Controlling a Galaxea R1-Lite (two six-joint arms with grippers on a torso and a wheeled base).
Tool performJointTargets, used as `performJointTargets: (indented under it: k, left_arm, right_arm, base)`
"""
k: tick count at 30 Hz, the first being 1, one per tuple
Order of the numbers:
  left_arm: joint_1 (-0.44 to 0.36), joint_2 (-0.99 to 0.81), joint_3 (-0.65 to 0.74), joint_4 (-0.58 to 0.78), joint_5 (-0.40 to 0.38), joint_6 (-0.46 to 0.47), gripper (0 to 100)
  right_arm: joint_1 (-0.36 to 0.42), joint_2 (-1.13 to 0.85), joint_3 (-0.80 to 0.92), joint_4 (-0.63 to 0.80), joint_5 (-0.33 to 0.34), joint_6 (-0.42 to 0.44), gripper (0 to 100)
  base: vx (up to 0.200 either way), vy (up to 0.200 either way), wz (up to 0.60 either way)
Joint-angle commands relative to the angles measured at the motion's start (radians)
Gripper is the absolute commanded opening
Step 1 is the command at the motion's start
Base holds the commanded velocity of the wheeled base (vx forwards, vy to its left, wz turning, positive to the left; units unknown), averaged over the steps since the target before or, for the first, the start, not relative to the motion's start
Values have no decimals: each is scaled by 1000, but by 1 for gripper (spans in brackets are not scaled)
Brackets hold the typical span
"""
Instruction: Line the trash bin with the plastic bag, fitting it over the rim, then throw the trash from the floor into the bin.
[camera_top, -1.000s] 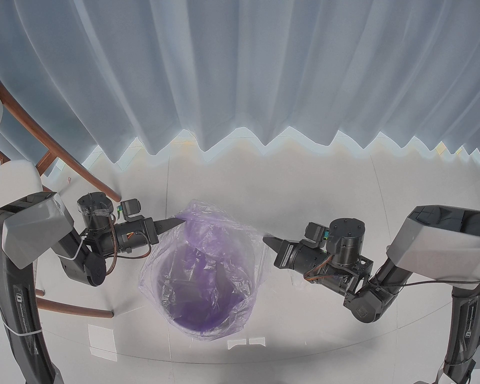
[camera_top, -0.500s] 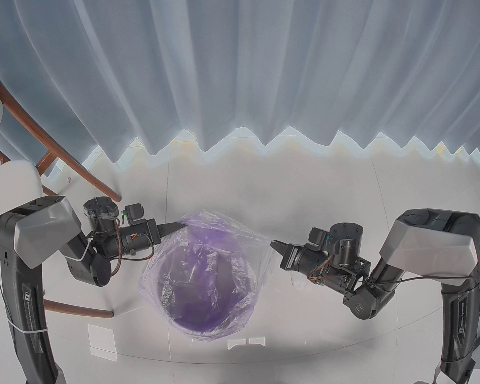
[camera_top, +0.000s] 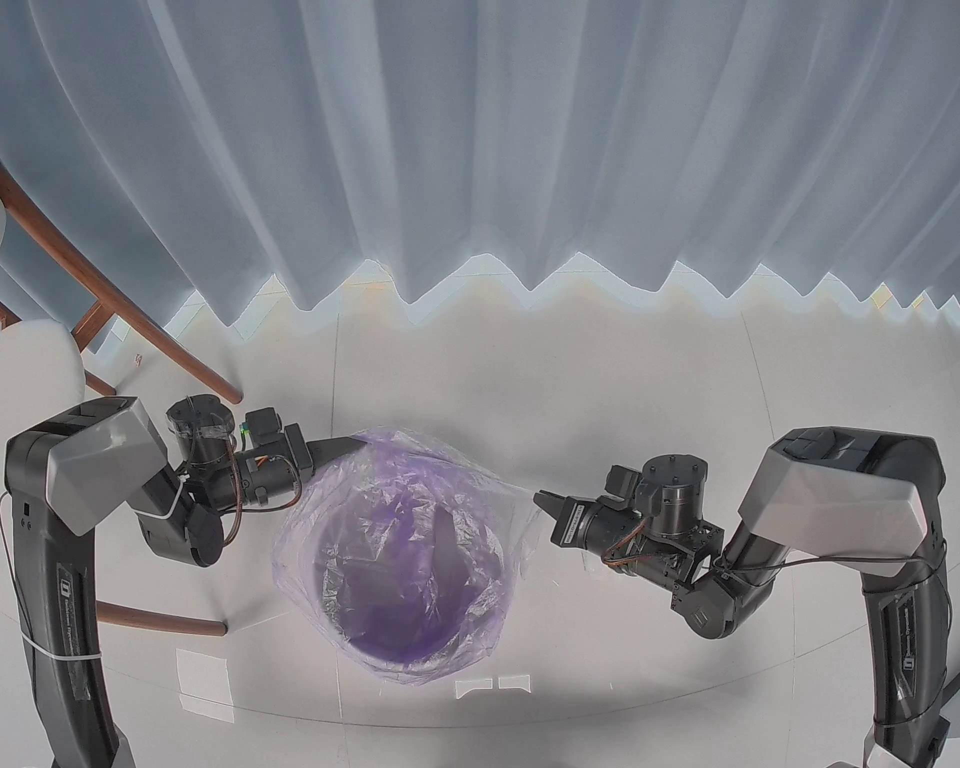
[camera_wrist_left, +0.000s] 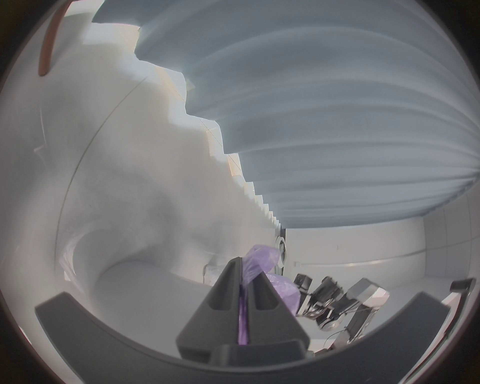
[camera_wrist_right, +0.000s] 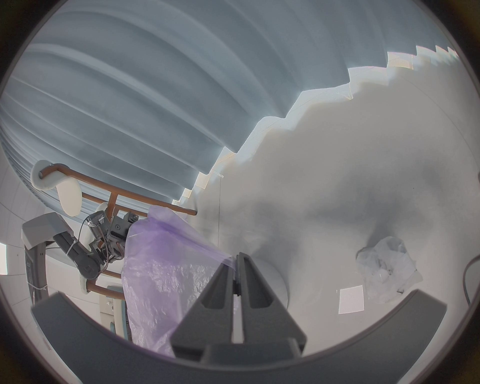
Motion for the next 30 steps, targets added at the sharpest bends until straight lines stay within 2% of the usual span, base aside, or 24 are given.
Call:
performJointTargets:
  k: [1, 2, 4, 6, 12, 18, 22, 27, 30]
  left_arm:
    - [34, 13, -42, -12, -7, -53, 0]
    - [34, 13, -42, -12, -7, -53, 0]
    - [65, 33, -46, -13, -106, -73, 0]
    - [77, 44, -47, -26, -164, -77, 0]
    - [63, 102, -53, -110, -173, -79, 0]
    - [45, 132, -76, -119, -116, -99, 0]
    - [35, 165, -95, -122, -44, -112, 0]
    - [32, 173, -95, -127, 10, -132, 0]
    - [40, 178, -95, -136, 28, -206, 0]
  right_arm:
    - [0, 26, -20, 12, -1, 4, 0]
    - [0, 26, -20, 12, -1, 4, 0]
    - [2, 34, -25, 12, -1, 4, 0]
    - [2, 37, -30, 13, -1, 4, 0]
    - [-7, 45, -25, 12, -1, 4, 0]
    - [-9, 59, -25, 10, -1, 3, 0]
    - [-15, 79, -28, 12, -1, 1, 0]
    - [-24, 88, -30, 15, -4, -2, 0]
    - [-36, 95, -31, 30, -6, 0, 0]
  base:
    - [0, 0, 0]
    - [0, 0, 0]
    - [0, 0, 0]
    - [0, 0, 0]
    - [0, 0, 0]
    - [0, 0, 0]
    - [0, 0, 0]
    - [0, 0, 0]
    - [0, 0, 0]
